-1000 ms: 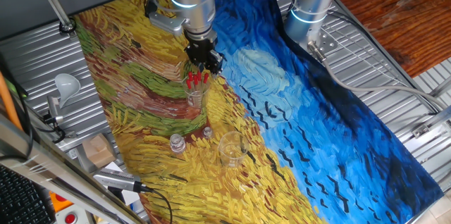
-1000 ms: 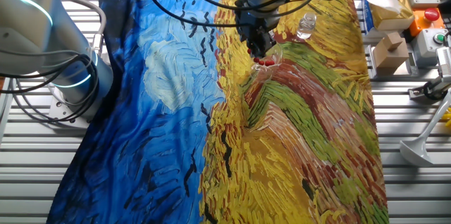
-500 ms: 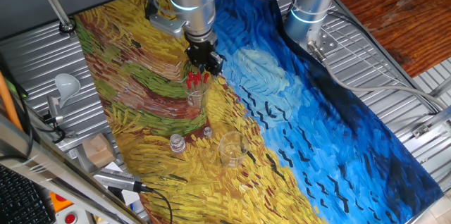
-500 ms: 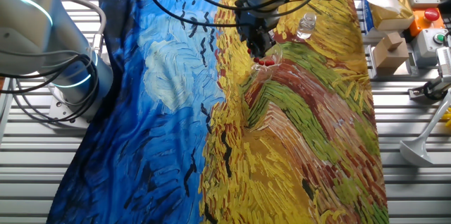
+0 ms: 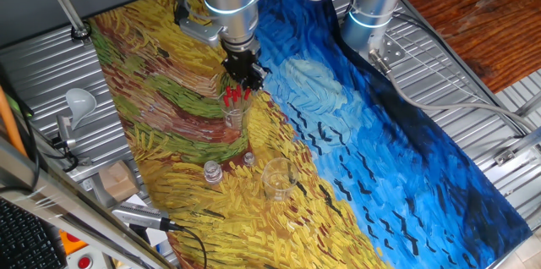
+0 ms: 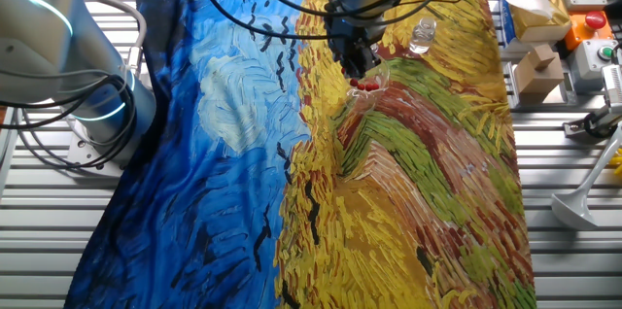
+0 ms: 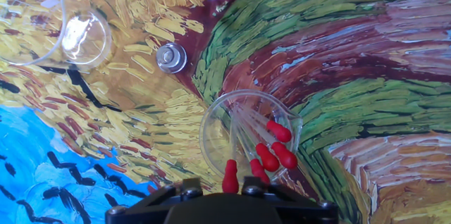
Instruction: Transfer liquid using a dropper
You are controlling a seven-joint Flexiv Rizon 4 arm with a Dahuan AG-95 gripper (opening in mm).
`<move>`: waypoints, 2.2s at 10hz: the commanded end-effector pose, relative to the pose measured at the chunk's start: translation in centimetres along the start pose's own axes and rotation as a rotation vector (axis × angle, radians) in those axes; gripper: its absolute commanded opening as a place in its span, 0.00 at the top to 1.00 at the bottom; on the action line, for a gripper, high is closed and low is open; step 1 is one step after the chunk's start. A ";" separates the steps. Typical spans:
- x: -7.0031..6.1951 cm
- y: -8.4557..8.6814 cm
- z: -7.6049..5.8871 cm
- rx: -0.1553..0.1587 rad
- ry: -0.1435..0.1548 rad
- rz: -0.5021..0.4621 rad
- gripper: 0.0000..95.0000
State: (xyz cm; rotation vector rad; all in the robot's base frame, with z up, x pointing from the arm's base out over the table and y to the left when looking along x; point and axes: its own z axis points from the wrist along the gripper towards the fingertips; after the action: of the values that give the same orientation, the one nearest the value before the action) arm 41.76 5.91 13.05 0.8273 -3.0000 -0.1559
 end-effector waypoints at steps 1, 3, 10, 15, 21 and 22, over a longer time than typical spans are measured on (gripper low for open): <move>0.0 0.0 0.0 0.002 0.000 -0.005 1.00; 0.0 0.0 0.1 0.004 0.000 -0.013 1.00; -0.1 0.1 -0.4 0.001 0.003 -0.023 1.00; -0.2 1.3 -3.5 -0.009 0.017 -0.018 1.00; -0.4 1.1 -5.9 -0.042 0.045 -0.024 1.00; -0.4 1.1 -5.9 -0.052 0.046 -0.026 1.00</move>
State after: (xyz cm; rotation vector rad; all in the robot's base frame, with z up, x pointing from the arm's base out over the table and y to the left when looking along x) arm 41.89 6.50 19.14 0.8543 -2.9296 -0.2157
